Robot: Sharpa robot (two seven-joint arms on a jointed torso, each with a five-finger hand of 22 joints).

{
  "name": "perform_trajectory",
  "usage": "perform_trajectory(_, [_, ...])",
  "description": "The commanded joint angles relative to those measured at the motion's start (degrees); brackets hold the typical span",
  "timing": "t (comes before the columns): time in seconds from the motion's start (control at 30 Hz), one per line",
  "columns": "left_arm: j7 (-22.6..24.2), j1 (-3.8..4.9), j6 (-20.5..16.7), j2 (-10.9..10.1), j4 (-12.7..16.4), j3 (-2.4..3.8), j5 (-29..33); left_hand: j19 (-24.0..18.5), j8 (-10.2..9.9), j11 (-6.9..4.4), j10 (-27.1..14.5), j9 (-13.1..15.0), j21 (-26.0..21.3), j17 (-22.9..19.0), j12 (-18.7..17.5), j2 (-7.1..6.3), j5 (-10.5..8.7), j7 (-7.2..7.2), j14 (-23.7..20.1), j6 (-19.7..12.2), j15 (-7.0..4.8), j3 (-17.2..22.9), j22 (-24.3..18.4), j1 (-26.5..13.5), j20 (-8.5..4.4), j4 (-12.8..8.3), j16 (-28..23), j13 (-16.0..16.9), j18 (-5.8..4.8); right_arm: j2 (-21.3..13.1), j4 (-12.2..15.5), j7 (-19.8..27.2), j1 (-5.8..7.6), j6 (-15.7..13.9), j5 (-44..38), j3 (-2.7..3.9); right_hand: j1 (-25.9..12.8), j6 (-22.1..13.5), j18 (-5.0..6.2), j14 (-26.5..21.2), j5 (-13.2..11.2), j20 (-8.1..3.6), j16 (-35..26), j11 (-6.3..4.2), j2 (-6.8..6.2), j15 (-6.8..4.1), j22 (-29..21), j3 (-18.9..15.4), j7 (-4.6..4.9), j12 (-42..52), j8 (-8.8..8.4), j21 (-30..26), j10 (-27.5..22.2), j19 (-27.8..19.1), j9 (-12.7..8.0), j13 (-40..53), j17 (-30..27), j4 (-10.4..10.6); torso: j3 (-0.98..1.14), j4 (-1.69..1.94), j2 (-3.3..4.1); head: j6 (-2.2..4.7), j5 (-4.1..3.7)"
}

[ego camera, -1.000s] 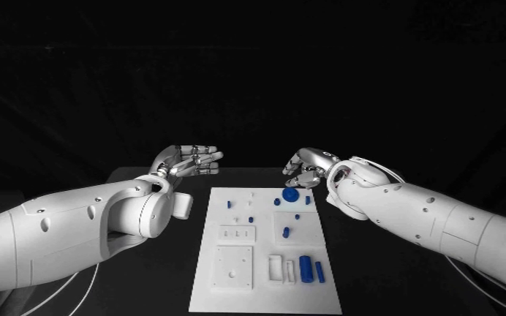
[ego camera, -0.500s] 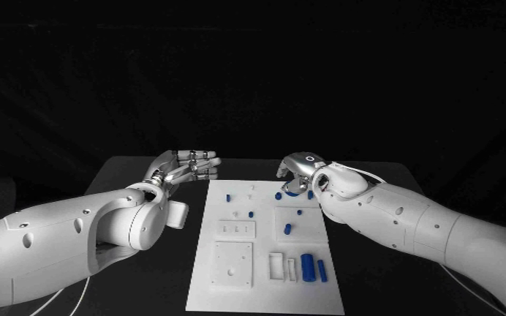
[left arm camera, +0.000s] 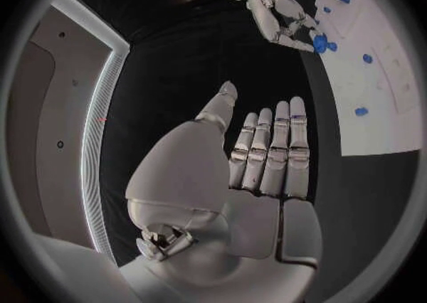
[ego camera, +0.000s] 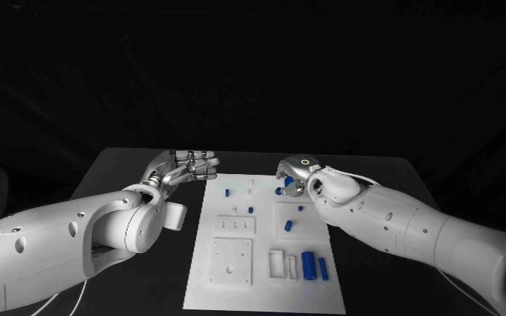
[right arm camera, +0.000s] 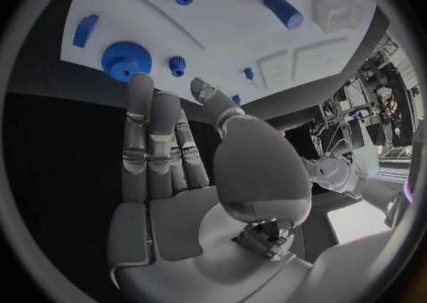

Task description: Assemble the parts on the task board

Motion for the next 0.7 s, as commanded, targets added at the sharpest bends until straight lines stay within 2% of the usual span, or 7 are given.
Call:
perform_trajectory(0.03, [0.9,0.11,1.2,0.0,0.2,0.14,-0.5,-0.3,0.2,0.15,0.3,0.1,0.4,0.0,0.2,0.36,0.26,-0.08,-0.4,0.5,-0.01,0.0,-0.1,0.0,-0.06,-0.2,0.0,0.0,-0.60,0.3,-0.5,-0.4,-0.24,-0.7,-2.2,0.02,-0.2,0.5,0.59,-0.3,0.0,0.05,0.4,-0.08,-0.26,-0.02,0.8,0.4,-0.02,0.2,-0.02,-0.5,0.5,0.4,0.0,0.1,0.1,0.0,-0.10,0.31,1.03,0.14,-0.08])
perform_trajectory(0.3, [0.8,0.22,1.3,-0.1,0.4,0.40,-0.5,-0.3,0.2,0.15,0.3,0.1,0.4,0.0,0.2,0.36,0.26,-0.08,-0.4,0.5,-0.01,0.0,-0.1,0.0,-0.06,-0.2,0.0,0.0,-0.60,0.7,-1.1,-0.4,-0.56,-1.0,-2.4,0.02,-0.3,0.7,0.68,-0.4,-0.4,0.02,0.7,-0.11,-0.30,-0.07,4.3,1.4,0.02,0.2,-0.01,-2.9,0.8,1.1,0.0,0.1,0.1,0.0,-0.20,0.42,1.97,0.11,-0.15])
perform_trajectory(0.7, [0.5,0.26,1.5,0.0,0.1,0.51,-0.4,-0.4,0.2,0.17,0.3,0.1,0.4,0.0,0.2,0.52,0.25,-0.06,-0.5,0.5,0.02,-0.1,-0.1,-0.2,-0.03,-0.4,0.0,0.0,-0.58,0.9,-1.5,-0.9,-0.74,-2.0,-3.6,0.02,-0.6,1.4,0.84,-0.5,-4.0,-0.12,1.0,-0.20,-0.91,-0.17,8.4,8.8,0.12,0.2,-0.01,-4.0,1.6,1.2,0.0,0.1,0.2,0.0,-0.33,0.57,2.83,0.35,-0.35])
